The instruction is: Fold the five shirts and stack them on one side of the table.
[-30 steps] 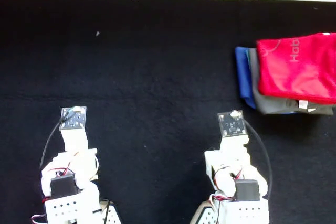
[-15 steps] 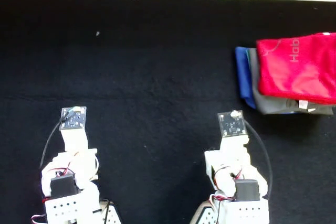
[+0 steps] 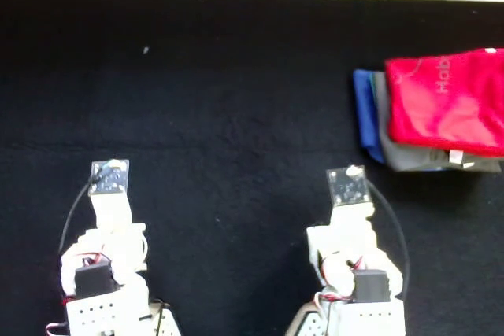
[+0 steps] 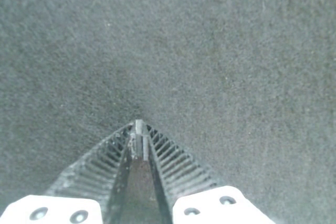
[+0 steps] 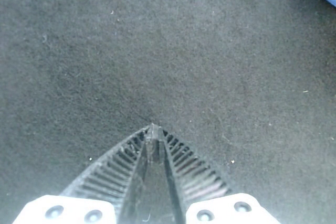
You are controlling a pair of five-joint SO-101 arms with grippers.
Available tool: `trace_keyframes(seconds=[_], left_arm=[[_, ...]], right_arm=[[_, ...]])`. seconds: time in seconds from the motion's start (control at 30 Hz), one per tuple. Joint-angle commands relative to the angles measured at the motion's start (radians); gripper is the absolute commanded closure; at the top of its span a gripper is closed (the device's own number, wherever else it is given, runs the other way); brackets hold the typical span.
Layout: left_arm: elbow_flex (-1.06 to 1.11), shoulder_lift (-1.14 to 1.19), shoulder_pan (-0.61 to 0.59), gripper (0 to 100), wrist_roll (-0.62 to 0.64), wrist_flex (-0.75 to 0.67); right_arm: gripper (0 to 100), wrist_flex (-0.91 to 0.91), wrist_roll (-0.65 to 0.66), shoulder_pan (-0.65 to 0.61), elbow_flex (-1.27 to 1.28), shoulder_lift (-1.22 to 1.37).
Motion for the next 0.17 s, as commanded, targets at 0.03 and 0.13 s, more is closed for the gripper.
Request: trace_keyframes(seconds=[0.03,0.13], left_arm=[[0.015,0.001,0.008,99,-0.008,0.020],[0.015,0.001,0.008,99,-0.008,0.020]], right_arm=[[99.3,0.005,-0.006,-0.007,0.133,-0.004],[99.3,0.005,-0.006,-0.007,0.133,-0.004]])
